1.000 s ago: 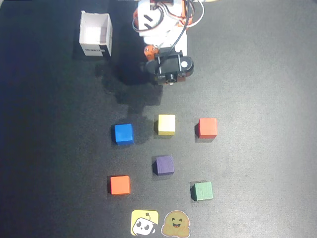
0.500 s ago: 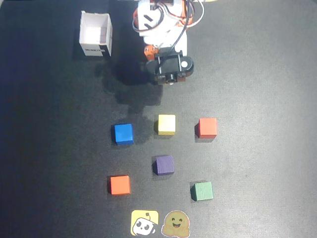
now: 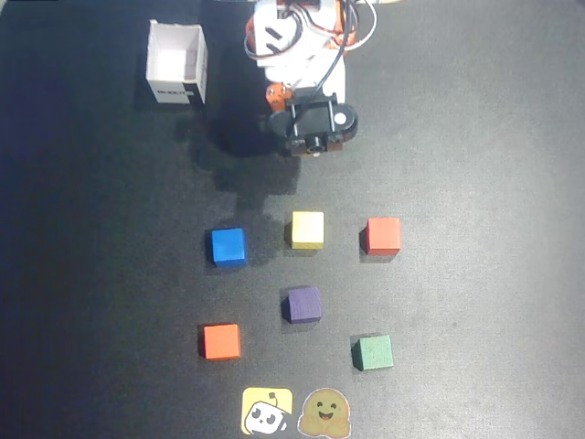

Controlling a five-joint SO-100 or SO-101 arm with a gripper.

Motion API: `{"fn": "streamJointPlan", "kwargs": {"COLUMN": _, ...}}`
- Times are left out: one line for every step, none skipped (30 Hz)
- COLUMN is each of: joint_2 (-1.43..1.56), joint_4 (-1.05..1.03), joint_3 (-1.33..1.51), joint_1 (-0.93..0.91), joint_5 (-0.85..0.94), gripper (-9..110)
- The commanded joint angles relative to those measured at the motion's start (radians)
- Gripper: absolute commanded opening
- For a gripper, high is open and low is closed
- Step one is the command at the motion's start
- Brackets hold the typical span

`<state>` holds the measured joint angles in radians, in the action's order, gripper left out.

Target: Put the purple cube on top of the red cube.

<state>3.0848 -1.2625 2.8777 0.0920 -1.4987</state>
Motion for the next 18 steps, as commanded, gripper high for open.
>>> {"fn": "streamJointPlan", "kwargs": {"joint_2": 0.008, "joint_4": -0.003, "joint_3": -0.005, "joint_1": 0.003, "joint_5": 0.0, "gripper": 0}}
{"fn": "streamJointPlan", "kwargs": {"joint_2": 0.008, "joint_4": -0.003, "joint_3": -0.005, "joint_1": 0.003, "joint_5": 0.0, "gripper": 0}}
{"fn": "streamJointPlan", "kwargs": {"joint_2": 0.008, "joint_4": -0.003, "joint_3": -0.005, "joint_1": 0.003, "joint_5": 0.0, "gripper": 0}}
{"fn": "streamJointPlan", "kwargs": {"joint_2": 0.008, "joint_4": -0.003, "joint_3": -0.005, "joint_1": 0.003, "joint_5": 0.0, "gripper": 0}}
{"fn": "streamJointPlan", "kwargs": {"joint_2": 0.008, "joint_4": -0.003, "joint_3": -0.005, "joint_1": 0.003, "joint_5": 0.0, "gripper": 0}}
{"fn": "streamJointPlan", "kwargs": {"joint_2": 0.008, "joint_4": -0.003, "joint_3": -0.005, "joint_1": 0.003, "joint_5": 0.0, "gripper": 0}}
{"fn": "streamJointPlan", "kwargs": {"joint_2": 0.008, "joint_4": -0.003, "joint_3": -0.005, "joint_1": 0.003, "joint_5": 0.002, "gripper": 0}}
{"fn": "streamJointPlan", "kwargs": {"joint_2": 0.008, "joint_4": -0.003, "joint_3": -0.005, "joint_1": 0.005, "joint_5": 0.003, "gripper": 0}}
{"fn": "streamJointPlan", "kwargs": {"joint_2": 0.008, "joint_4": -0.003, "joint_3": -0.005, "joint_1": 0.008, "joint_5": 0.003, "gripper": 0}}
{"fn": "streamJointPlan", "kwargs": {"joint_2": 0.008, "joint_4": -0.003, "joint_3": -0.005, "joint_1": 0.011, "joint_5": 0.003, "gripper": 0}}
{"fn": "streamJointPlan", "kwargs": {"joint_2": 0.008, "joint_4": -0.003, "joint_3": -0.005, "joint_1": 0.011, "joint_5": 0.003, "gripper": 1}}
{"fn": "streamJointPlan", "kwargs": {"joint_2": 0.008, "joint_4": -0.003, "joint_3": -0.005, "joint_1": 0.011, "joint_5": 0.003, "gripper": 2}}
{"fn": "streamJointPlan", "kwargs": {"joint_2": 0.008, "joint_4": -0.003, "joint_3": -0.005, "joint_1": 0.011, "joint_5": 0.003, "gripper": 3}}
{"fn": "streamJointPlan", "kwargs": {"joint_2": 0.008, "joint_4": -0.003, "joint_3": -0.005, "joint_1": 0.012, "joint_5": 0.003, "gripper": 4}}
{"fn": "streamJointPlan", "kwargs": {"joint_2": 0.008, "joint_4": -0.002, "joint_3": -0.005, "joint_1": 0.014, "joint_5": 0.003, "gripper": 4}}
{"fn": "streamJointPlan", "kwargs": {"joint_2": 0.008, "joint_4": 0.0, "joint_3": -0.005, "joint_1": 0.015, "joint_5": 0.003, "gripper": 4}}
{"fn": "streamJointPlan", "kwargs": {"joint_2": 0.008, "joint_4": 0.0, "joint_3": -0.005, "joint_1": 0.015, "joint_5": 0.002, "gripper": 5}}
{"fn": "streamJointPlan", "kwargs": {"joint_2": 0.008, "joint_4": 0.002, "joint_3": -0.006, "joint_1": 0.017, "joint_5": 0.002, "gripper": 5}}
